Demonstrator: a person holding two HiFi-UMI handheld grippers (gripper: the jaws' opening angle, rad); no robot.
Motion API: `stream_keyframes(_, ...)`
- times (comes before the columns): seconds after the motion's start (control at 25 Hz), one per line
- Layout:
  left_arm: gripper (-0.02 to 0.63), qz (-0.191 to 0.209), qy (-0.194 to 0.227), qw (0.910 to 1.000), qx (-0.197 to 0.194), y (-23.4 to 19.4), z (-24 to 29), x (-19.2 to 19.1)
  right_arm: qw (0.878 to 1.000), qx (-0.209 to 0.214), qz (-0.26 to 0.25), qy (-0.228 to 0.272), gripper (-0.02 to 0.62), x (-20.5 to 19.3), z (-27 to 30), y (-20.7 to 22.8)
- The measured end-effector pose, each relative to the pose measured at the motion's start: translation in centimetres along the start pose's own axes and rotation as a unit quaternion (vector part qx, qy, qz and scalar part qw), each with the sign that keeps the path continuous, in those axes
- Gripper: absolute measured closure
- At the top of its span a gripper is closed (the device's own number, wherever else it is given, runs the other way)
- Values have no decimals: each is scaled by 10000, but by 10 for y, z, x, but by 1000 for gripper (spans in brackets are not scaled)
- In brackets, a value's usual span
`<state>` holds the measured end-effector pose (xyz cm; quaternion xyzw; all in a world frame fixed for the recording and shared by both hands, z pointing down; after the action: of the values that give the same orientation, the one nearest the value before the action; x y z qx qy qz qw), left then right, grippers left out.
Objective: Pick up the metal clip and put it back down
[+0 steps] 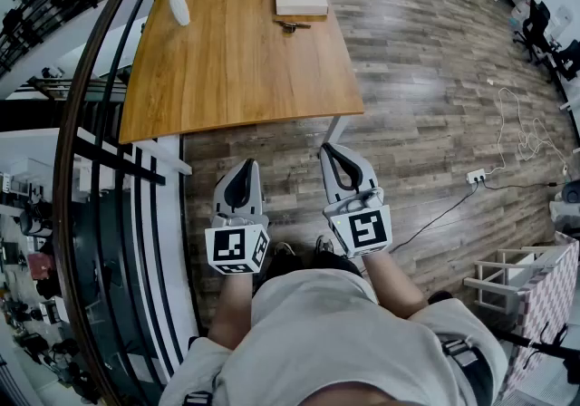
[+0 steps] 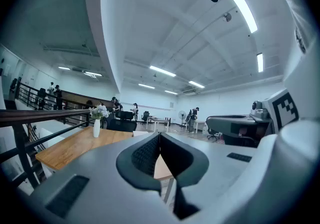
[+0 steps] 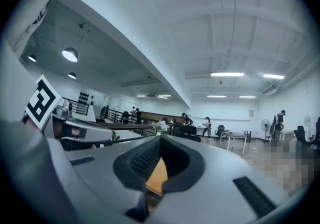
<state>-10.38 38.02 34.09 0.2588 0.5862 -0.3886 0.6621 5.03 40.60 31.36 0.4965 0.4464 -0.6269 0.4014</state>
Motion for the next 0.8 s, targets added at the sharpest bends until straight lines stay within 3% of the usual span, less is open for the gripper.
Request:
stream_keyframes(0.28, 581, -30, -167, 9996, -241, -23, 34, -9, 9993, -95, 279, -238, 569, -15, 40, -1)
stream_keyframes(0.56, 581, 105, -431, 9986, -297, -45, 107, -11, 9983, -184, 470, -281, 568, -36, 102, 50)
stream_keyframes(0.8, 581, 477, -775, 9954, -285, -60, 192, -3, 9975, -1, 625, -326, 568, -46, 167, 99)
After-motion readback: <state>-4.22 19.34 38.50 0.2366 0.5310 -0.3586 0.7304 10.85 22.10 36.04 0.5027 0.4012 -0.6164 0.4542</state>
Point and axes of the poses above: the fingertips, and each gripper's own axes: z forward along the fingers, y to its right, x out of its top, the point moved 3 cm from there along -z, backward along the fingers, and after that the axes turned 5 degrees about -y, right-handed, at the moved point
